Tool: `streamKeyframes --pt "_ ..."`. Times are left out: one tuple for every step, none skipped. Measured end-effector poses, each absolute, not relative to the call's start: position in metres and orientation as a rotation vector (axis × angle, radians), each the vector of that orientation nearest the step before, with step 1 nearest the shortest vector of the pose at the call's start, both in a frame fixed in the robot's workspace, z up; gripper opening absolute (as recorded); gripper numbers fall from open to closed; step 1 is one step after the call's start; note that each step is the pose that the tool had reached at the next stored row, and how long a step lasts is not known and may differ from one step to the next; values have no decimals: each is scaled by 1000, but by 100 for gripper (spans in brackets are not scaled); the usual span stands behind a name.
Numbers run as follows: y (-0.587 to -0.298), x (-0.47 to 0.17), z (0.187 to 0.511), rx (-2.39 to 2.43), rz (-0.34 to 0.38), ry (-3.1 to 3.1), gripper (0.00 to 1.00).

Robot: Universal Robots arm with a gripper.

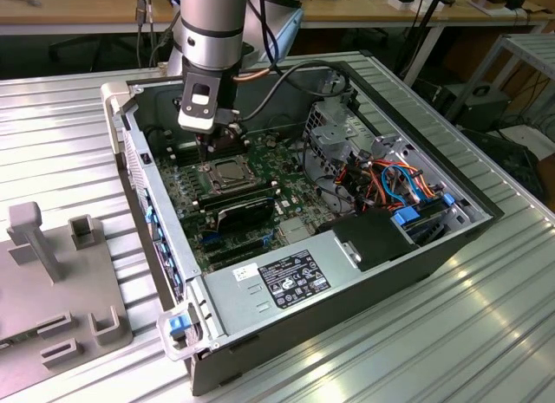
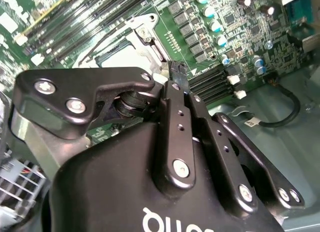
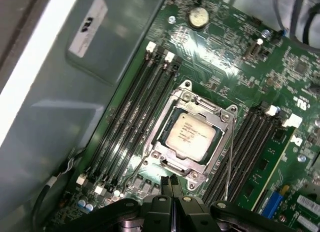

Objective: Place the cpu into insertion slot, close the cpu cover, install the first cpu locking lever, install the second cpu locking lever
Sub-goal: 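Install the first cpu locking lever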

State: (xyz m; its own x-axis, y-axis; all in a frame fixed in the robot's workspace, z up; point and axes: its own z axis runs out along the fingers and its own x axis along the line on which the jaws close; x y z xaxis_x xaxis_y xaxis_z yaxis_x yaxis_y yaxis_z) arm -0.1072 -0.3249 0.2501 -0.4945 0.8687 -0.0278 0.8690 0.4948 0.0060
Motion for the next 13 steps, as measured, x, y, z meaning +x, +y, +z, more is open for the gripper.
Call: streamKeyframes --pt "-325 -107 250 1542 -13 2706 11" --pt "-325 -107 250 1515 -13 2721 11" --pt "-325 -107 250 1491 -13 2734 11" --pt "-325 -107 250 1475 -12 2743 11" --pt "-325 -107 251 1456 -12 2753 11" --pt "-325 -107 253 1446 -12 2758 11" --pt "-325 -107 255 1440 -12 2761 11" --pt "-325 -107 257 1430 -12 2766 11" --pt "-325 -107 261 1419 -12 2772 11" --pt "-325 -107 262 1412 -11 2776 11" --pt "-325 -107 262 1405 -11 2779 11" --pt "-325 -107 263 1391 -11 2786 11" --pt "-325 -107 264 1381 -11 2791 11"
